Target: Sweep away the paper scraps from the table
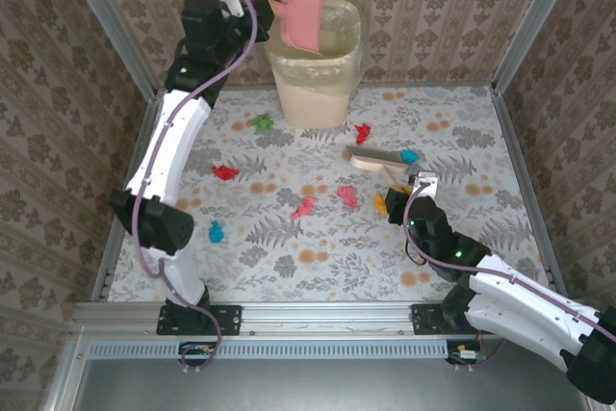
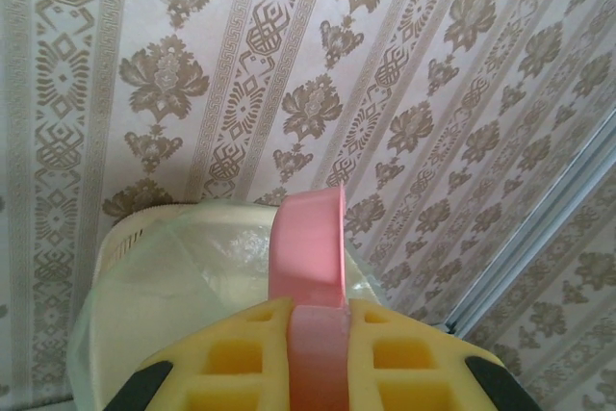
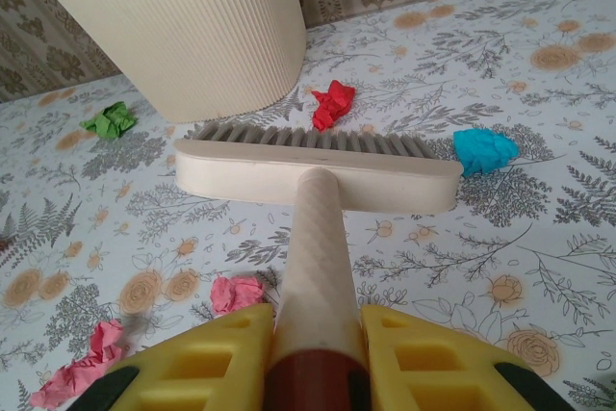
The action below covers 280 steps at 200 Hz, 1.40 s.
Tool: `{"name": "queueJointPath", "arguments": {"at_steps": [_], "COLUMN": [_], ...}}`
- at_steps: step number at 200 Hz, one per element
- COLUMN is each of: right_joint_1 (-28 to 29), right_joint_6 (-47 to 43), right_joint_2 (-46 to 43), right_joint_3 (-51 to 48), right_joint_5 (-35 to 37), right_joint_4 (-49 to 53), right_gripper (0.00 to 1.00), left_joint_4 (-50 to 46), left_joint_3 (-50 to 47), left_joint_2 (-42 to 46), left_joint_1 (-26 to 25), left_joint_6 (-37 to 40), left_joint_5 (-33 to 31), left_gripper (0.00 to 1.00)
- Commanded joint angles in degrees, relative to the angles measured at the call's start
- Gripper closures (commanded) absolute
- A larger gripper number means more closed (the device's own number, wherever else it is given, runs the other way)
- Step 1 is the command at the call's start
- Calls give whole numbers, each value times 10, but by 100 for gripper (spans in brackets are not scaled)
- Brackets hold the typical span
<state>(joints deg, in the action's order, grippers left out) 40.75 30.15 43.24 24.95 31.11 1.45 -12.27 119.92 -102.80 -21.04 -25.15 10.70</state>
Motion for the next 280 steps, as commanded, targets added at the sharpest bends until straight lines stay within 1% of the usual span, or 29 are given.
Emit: {"name": "queueJointPath", "arguments": {"at_steps": [1,23,42,50,56,65,76,90,124,144,154,177,195,206,220,232,247,268,280], "right_joint_1": [-1,-2,-1,-1,-1,-1,-2,-1,-1,-1,-1,-1,-1,-1,-2,-1,-1,-1,-1], "right_joint_6": [-5,-12,-26,-32,-37,-42,-44,-47,-53,-53,-53,-54,-53,-52,-38,-30,-3,14,15], "right_joint_2": [-10,-10,-10,-12,-14,-17,-18,-19,-22,-23,-24,-25,-28,-29,-26,-24,-26,-30,-25], "right_joint_3": [-4,-9,-12,-14,-16,-20,-20,-18,-16,-16,-15,-5,-3,-3,0,3,17,39,66], "right_joint_5": [-1,-8,-23,-31,-38,-46,-51,-57,-73,-81,-88,-92,-91,-89,-70,-55,-33,-18,-15], "right_joint_4": [-27,-37,-48,-55,-60,-67,-70,-69,-67,-68,-68,-53,-48,-47,-42,-36,-8,28,69], "right_gripper": [100,100,100,100,100,100,100,100,100,100,100,100,100,100,100,100,100,100,100], "left_joint_4": [70,81,69,51,44,35,3,5,-34,-65,-82,-152,-210,-227,-250,-274,-308,-339,-343], "left_joint_3": [-62,-132,-193,-209,-216,-223,-230,-282,-403,-466,-492,-519,-528,-541,-554,-565,-579,-610,-635], "left_joint_2": [87,156,223,246,262,279,297,338,447,512,540,575,585,588,586,588,594,619,635], "left_joint_1": [11,23,33,18,9,15,31,43,55,64,72,84,95,103,114,119,121,122,122], "left_joint_6": [-63,-105,-145,-141,-143,-166,-221,-272,-312,-322,-323,-316,-306,-298,-287,-271,-242,-216,-210], "left_joint_5": [8,-8,-27,-95,-121,-123,-115,-105,-101,-78,-57,-16,37,79,137,165,182,176,170], "left_gripper": [100,100,100,100,100,100,100,100,100,100,100,100,100,100,100,100,100,100,100]}}
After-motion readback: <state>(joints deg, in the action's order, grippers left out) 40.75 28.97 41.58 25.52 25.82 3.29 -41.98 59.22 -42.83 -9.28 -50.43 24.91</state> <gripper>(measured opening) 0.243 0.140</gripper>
